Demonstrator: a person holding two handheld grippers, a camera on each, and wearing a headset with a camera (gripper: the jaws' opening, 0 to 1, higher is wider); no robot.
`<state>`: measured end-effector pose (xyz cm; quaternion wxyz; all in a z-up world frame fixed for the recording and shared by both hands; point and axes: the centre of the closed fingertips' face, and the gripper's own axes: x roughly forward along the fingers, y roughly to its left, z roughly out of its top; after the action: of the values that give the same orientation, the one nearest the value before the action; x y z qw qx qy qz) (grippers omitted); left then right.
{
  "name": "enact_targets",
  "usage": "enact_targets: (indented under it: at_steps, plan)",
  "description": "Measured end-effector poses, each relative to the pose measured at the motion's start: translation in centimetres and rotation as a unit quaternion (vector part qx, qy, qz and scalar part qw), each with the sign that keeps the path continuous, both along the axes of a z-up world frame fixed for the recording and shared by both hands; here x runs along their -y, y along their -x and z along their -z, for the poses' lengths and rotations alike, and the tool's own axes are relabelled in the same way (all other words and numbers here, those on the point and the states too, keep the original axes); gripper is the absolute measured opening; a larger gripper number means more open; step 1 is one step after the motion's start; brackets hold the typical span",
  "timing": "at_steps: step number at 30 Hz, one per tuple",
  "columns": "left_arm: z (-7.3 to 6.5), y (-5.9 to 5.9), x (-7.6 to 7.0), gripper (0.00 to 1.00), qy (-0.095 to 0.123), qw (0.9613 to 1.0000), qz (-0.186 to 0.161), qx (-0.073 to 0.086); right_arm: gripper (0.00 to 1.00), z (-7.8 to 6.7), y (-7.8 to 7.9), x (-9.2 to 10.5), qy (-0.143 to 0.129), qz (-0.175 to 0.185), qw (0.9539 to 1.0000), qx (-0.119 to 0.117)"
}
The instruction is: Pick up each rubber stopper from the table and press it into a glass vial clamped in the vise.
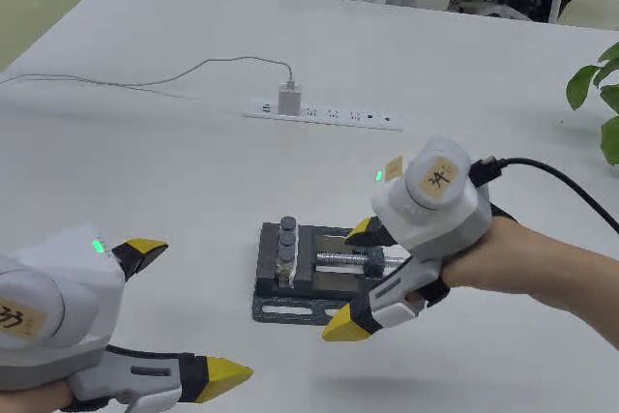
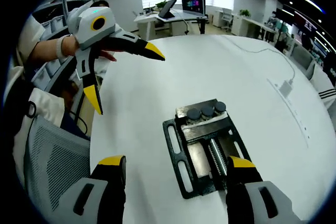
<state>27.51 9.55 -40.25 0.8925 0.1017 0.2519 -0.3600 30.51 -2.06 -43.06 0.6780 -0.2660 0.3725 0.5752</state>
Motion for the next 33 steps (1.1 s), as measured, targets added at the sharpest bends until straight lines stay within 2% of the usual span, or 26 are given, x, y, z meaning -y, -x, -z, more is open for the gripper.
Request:
enact_targets:
  at_steps: [3,10,17,21,23,27,33]
  plan:
    - [0.0,0.1,-0.2,0.95,0.000,1.0000,-0.002,0.000,0.86,0.0,0.0,0.7,-0.012,0.021,0.9997,0.004]
    - [0.1,0.3,-0.6,0.95,0.004,1.0000,-0.007,-0.002,0.99,-0.2,0.1,2.9,-0.036,0.073,0.9966,0.014]
    - [0.3,0.4,-0.8,0.95,0.006,1.0000,-0.006,-0.002,0.99,0.3,1.3,5.6,-0.043,0.114,0.9926,0.009]
    - [0.3,0.5,-0.9,0.95,0.008,0.9999,-0.007,-0.001,0.99,0.1,2.0,6.8,-0.052,0.137,0.9892,0.009]
    - [0.5,0.7,-1.0,0.95,0.009,0.9999,-0.009,-0.003,0.99,0.0,2.7,7.2,-0.059,0.143,0.9879,0.007]
    - [0.8,1.0,-1.2,0.95,0.007,0.9999,-0.008,-0.007,0.99,0.2,3.5,8.1,-0.055,0.150,0.9870,0.014]
    - [0.8,1.2,-1.4,0.95,0.008,0.9999,-0.012,-0.008,0.99,0.1,3.5,9.0,-0.057,0.168,0.9840,0.016]
